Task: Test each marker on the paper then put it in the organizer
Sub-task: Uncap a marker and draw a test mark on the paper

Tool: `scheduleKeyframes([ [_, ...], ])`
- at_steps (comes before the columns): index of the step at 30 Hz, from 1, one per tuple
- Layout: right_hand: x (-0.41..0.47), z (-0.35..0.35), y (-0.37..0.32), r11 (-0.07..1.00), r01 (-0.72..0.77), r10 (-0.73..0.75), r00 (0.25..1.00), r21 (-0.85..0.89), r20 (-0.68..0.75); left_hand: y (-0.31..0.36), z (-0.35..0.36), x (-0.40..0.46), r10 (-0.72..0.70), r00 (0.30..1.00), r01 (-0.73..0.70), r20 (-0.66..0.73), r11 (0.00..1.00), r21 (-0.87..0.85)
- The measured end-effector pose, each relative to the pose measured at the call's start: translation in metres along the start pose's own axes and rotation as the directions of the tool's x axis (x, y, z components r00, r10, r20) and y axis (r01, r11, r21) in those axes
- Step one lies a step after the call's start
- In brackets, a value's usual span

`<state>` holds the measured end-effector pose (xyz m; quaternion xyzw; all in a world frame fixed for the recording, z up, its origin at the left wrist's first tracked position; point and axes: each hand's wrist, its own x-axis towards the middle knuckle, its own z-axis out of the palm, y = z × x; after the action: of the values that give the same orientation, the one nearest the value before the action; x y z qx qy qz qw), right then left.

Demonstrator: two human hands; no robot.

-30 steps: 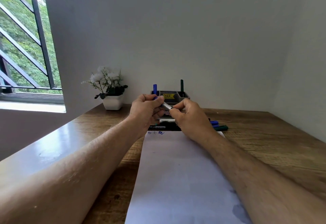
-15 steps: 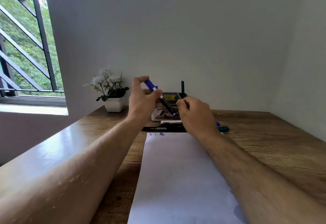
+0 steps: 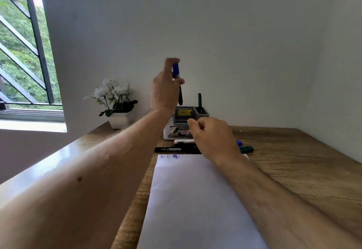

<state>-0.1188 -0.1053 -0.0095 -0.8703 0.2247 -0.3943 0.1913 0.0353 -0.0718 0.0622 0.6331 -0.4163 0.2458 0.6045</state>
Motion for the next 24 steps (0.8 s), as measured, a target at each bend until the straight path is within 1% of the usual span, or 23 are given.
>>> scheduleKeyframes([
  [2, 0.001, 0.0, 0.0, 1.0, -0.002, 0.002, 1.0, 0.004, 0.001, -0.006, 0.009, 0.002, 0.038, 0.999, -0.04, 0.024, 0.994, 0.099],
  [4, 0.001, 0.0, 0.0, 1.0, -0.003, 0.003, 1.0, -0.001, 0.007, -0.011, 0.015, 0.003, 0.043, 0.997, -0.054, 0.06, 0.979, 0.195],
  [7, 0.0, -0.002, -0.001, 1.0, -0.004, 0.004, 1.0, -0.013, 0.022, -0.022, 0.021, 0.006, -0.017, 0.996, -0.009, 0.088, 0.956, 0.292],
  [9, 0.001, -0.001, 0.0, 1.0, -0.007, 0.007, 1.0, -0.02, 0.024, -0.029, 0.025, 0.008, -0.057, 0.989, 0.008, 0.133, 0.94, 0.342],
  [12, 0.003, 0.0, 0.001, 0.999, -0.023, 0.024, 0.999, -0.037, 0.022, -0.036, 0.03, 0.009, -0.141, 0.966, 0.043, 0.215, 0.912, 0.408],
  [14, 0.003, 0.001, 0.002, 0.997, -0.039, 0.04, 0.999, -0.061, 0.021, -0.039, 0.032, 0.011, -0.189, 0.953, 0.066, 0.236, 0.89, 0.451],
  [18, 0.003, -0.002, 0.002, 0.992, -0.073, 0.077, 0.996, -0.102, 0.041, -0.037, 0.028, 0.012, -0.222, 0.943, 0.081, 0.246, 0.874, 0.48],
  [21, 0.002, -0.008, -0.001, 0.986, -0.107, 0.117, 0.99, -0.125, 0.079, -0.022, 0.019, 0.007, -0.197, 0.953, 0.067, 0.229, 0.878, 0.475],
  [22, 0.001, -0.011, -0.003, 0.984, -0.115, 0.128, 0.987, -0.138, 0.095, -0.014, 0.015, 0.003, -0.178, 0.96, 0.068, 0.214, 0.896, 0.439],
  [24, -0.001, -0.018, -0.006, 0.978, -0.123, 0.148, 0.978, -0.167, 0.145, 0.001, 0.007, -0.013, -0.13, 0.974, 0.067, 0.188, 0.948, 0.31],
])
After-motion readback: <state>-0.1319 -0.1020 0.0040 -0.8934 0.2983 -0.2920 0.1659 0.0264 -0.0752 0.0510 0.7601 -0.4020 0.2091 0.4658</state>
